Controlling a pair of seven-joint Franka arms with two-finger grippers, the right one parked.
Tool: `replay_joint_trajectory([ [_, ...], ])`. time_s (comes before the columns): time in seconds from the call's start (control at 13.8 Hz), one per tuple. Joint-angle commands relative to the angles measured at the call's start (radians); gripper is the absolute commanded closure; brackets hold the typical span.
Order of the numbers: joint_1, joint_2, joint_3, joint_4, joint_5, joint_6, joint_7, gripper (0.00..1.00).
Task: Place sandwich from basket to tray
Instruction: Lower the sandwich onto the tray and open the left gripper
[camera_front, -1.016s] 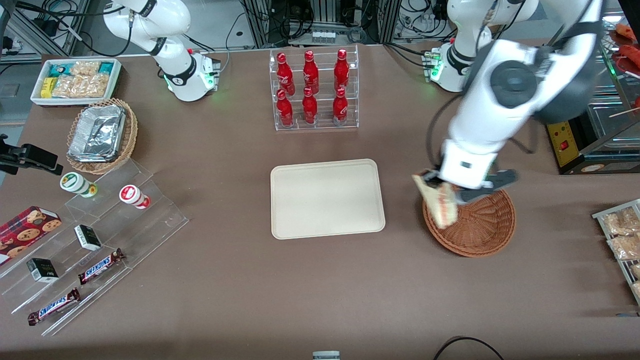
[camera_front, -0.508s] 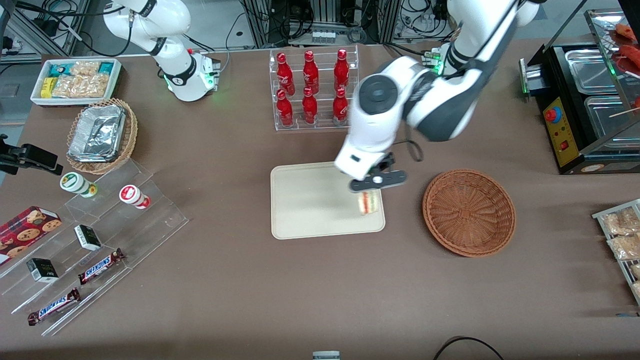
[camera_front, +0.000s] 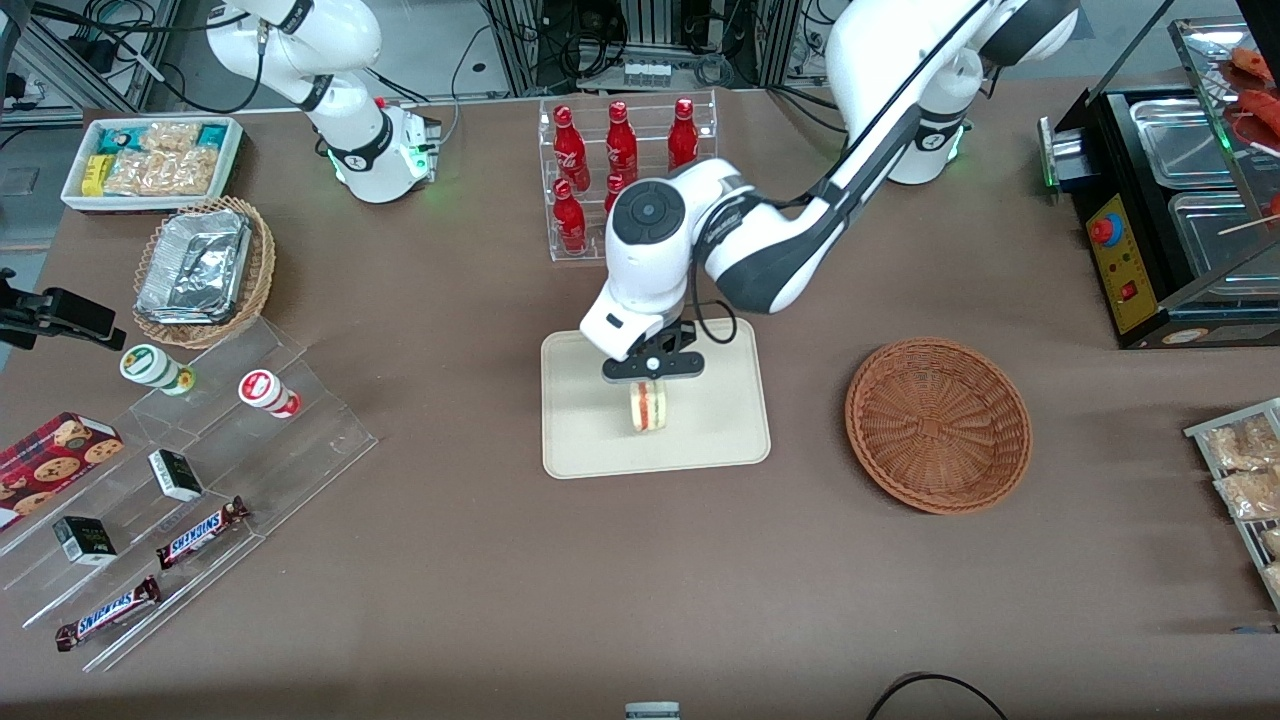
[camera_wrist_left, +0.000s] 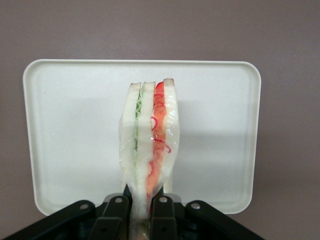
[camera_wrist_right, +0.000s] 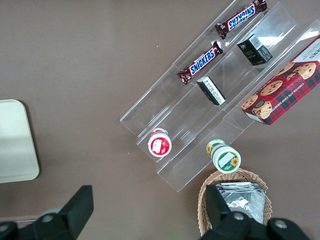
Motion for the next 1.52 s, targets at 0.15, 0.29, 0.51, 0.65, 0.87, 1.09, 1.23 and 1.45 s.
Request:
replay_joint_trajectory([
  [0.15, -0.039, 0.1, 0.009, 0.043, 0.081, 0.028, -0.03, 1.0],
  [0.29, -0.038, 0.135, 0.012, 0.042, 0.084, 0.074, -0.037, 1.0],
  [0.51, -0.039, 0.143, 0.012, 0.036, 0.086, 0.079, -0.04, 1.0],
  [0.65, -0.041, 0.148, 0.012, 0.032, 0.087, 0.079, -0.052, 1.0],
  [0.87, -0.041, 0.156, 0.012, 0.031, 0.086, 0.079, -0.053, 1.0],
  [1.09, -0.039, 0.168, 0.012, 0.028, 0.077, 0.085, -0.057, 1.0],
  [1.23, -0.039, 0.171, 0.012, 0.026, 0.076, 0.085, -0.057, 1.0],
  [1.45, -0.039, 0.171, 0.012, 0.028, 0.078, 0.085, -0.055, 0.26],
])
